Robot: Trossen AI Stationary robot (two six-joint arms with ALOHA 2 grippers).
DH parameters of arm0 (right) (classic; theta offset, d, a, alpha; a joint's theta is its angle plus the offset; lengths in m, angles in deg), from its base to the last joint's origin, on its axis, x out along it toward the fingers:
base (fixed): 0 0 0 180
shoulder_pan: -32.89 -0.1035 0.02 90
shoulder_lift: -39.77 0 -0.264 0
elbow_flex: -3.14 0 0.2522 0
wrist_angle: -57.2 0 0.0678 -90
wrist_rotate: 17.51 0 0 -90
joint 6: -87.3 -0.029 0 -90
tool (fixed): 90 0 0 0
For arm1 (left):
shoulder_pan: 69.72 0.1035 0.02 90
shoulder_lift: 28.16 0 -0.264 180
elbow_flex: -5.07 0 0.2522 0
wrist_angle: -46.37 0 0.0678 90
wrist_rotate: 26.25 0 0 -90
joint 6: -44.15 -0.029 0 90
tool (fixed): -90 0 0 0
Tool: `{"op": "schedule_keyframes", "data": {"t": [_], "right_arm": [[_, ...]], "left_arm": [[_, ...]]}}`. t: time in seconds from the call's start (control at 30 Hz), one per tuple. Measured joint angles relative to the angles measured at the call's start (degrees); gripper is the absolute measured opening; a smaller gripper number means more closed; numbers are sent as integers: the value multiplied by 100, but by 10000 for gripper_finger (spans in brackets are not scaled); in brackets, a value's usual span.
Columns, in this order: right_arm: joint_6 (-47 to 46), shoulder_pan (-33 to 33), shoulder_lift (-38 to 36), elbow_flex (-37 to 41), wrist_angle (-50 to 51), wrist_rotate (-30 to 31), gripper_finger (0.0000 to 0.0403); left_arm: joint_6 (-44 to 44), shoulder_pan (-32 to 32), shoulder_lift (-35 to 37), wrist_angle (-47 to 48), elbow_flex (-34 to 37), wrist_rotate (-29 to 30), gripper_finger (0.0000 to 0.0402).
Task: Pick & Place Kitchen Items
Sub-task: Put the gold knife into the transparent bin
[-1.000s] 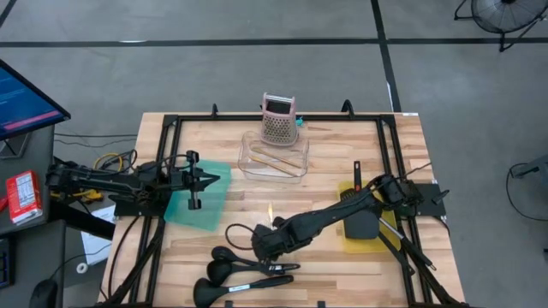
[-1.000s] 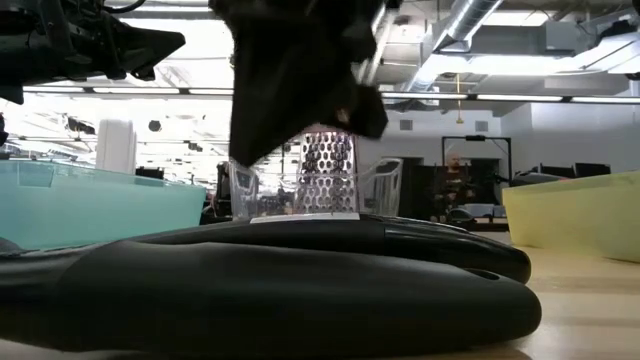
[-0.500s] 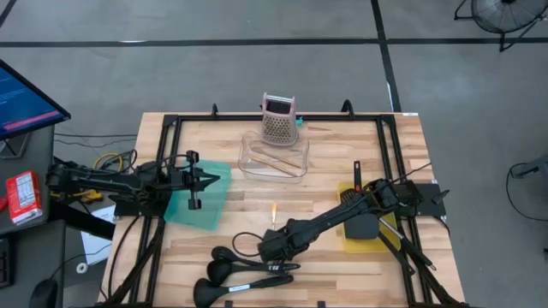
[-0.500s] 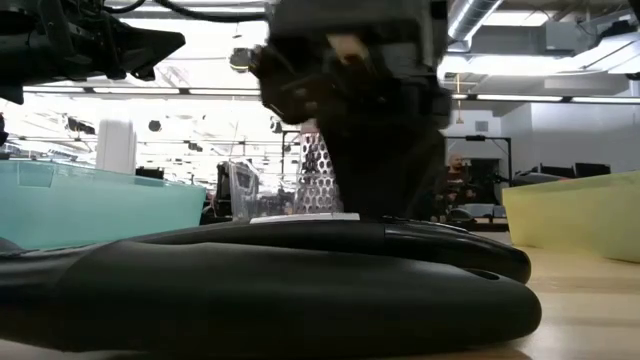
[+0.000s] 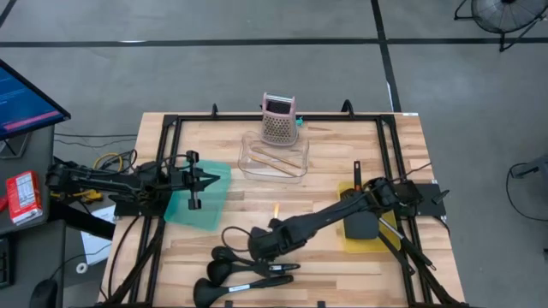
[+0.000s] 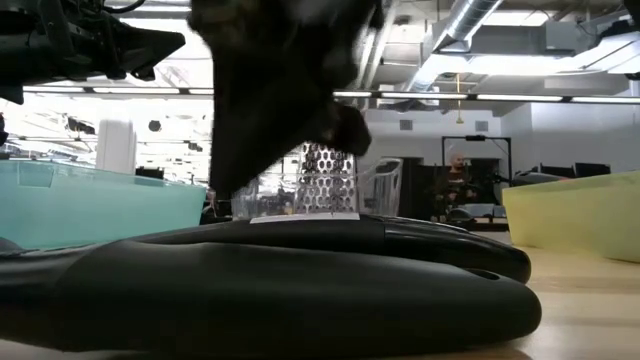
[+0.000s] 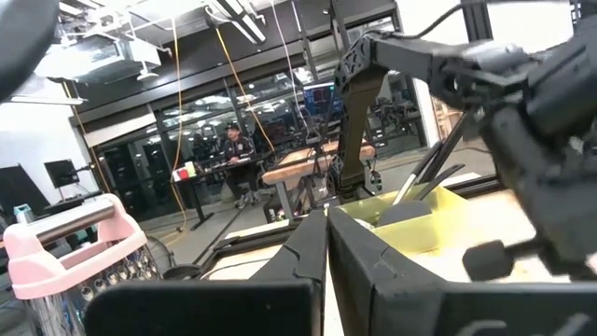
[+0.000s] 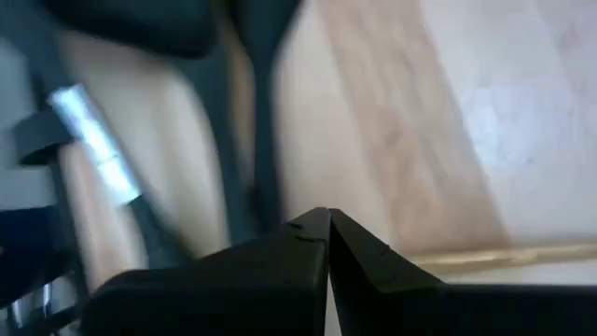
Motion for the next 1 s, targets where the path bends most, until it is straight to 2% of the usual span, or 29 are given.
{"op": "schedule_keyframes", "data": {"t": [0.2,0.6,1.0], "right_arm": [[72,98,295,5,171,-239,0],[154,-136,224,-3,2034,-195,0],[858,-88,196,0,2197,-111,0]], "left_arm": [[0,0,2,-5,2,0,2],[0,0,0,-2,0,0,2],[0,0,1,-2,1,0,2]]}}
